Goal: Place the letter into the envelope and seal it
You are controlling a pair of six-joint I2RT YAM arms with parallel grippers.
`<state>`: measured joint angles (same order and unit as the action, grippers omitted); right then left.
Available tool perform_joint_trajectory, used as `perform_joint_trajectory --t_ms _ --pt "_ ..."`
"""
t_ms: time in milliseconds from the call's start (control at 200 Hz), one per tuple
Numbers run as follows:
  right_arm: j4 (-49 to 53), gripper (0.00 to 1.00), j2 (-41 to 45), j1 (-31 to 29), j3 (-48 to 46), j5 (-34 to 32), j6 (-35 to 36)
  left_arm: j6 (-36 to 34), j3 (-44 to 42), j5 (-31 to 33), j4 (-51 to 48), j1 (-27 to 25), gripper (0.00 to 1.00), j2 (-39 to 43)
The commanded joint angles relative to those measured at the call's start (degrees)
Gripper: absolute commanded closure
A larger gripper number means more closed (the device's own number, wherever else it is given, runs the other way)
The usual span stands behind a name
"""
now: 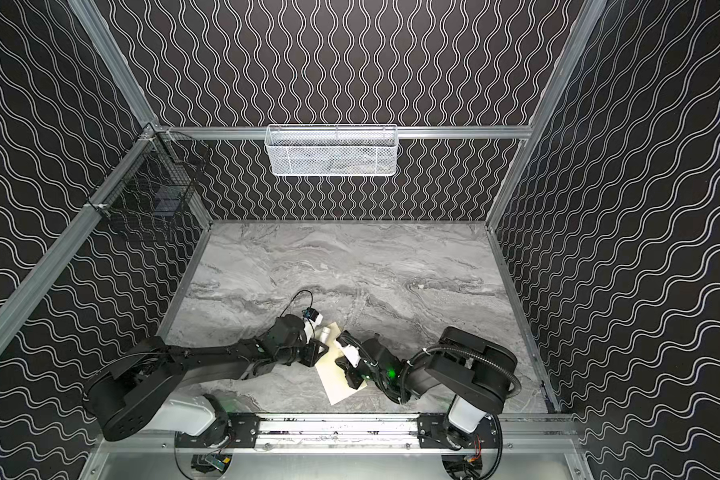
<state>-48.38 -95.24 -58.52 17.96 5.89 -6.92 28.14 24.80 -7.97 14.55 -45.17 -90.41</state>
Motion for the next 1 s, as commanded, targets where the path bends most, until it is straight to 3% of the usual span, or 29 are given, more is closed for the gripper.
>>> perform_joint_trajectory --t_ms 0,225,335,445,546,666,996 --pt "4.8 1.0 -0.9 -0.3 0.6 -0.4 -1.1 -0.9 -0.3 -0.4 0.7 0.1 1.0 0.1" --pt "2.9 1.0 1.7 -0.3 1.4 2.7 -0.3 -1.3 -0.7 1.3 -1.2 1.1 1.0 2.5" --pt "8.6 1.0 10.5 0.1 2.7 0.7 4.4 -1.3 -0.8 1.6 -2.3 1.5 1.0 3.4" --pt "2.1 1.0 12.3 0.3 -0.1 -1.3 10.0 -1.1 -1.4 1.9 -2.2 2.0 1.0 4.1" --pt "-6.1 1.0 8.9 0.9 -1.7 -3.6 14.8 -1.1 -1.0 1.9 -2.5 2.4 1.0 3.9" --pt "-6.6 1.0 4.2 2.4 0.1 -2.8 18.9 -1.1 -0.7 1.7 -2.4 2.5 1.0 3.7" --pt "-14.1 1.0 -7.5 2.5 -0.1 2.9 15.6 -0.5 -1.2 0.2 -0.5 2.7 1.0 1.5"
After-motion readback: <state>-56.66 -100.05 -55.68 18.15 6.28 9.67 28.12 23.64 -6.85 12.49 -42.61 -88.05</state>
